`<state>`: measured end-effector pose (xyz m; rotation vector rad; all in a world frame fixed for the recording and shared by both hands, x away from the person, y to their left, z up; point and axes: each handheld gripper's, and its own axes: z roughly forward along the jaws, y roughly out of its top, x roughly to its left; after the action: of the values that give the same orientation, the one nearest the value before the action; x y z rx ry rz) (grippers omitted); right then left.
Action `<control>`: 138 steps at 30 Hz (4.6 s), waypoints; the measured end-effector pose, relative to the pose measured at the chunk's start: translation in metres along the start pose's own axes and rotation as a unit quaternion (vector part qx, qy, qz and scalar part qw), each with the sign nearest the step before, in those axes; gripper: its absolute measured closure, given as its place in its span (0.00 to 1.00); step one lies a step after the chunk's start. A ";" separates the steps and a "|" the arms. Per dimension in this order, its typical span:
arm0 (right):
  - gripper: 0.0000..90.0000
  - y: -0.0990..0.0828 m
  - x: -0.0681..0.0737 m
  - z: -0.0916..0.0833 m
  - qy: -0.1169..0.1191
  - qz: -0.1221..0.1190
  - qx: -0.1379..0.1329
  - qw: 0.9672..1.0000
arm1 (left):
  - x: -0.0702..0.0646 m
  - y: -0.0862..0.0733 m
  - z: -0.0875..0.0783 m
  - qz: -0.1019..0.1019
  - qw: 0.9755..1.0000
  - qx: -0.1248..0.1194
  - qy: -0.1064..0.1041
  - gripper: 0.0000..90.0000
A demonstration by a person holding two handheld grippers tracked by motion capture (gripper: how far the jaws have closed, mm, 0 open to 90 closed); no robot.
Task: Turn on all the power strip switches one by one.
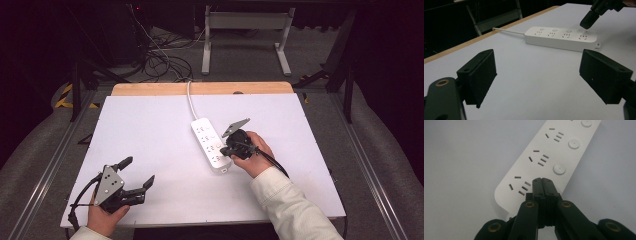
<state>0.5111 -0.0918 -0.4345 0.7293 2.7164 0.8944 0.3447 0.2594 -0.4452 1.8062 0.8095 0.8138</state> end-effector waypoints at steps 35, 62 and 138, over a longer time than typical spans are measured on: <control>1.00 -0.004 0.005 0.008 -0.020 0.001 0.005 1.000 | 0.000 0.000 0.000 -0.004 1.000 0.003 -0.001 0.16; 1.00 0.000 0.010 0.000 -0.035 -0.012 -0.035 0.999 | 0.001 0.000 0.000 -0.005 1.000 0.002 0.001 0.16; 1.00 0.015 -0.016 0.031 -0.026 0.040 -0.033 0.998 | 0.000 0.000 -0.001 -0.005 1.000 0.001 0.000 0.16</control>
<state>0.5404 -0.0739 -0.4496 0.8424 2.6152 0.9629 0.3441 0.2599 -0.4453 1.8025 0.8190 0.8062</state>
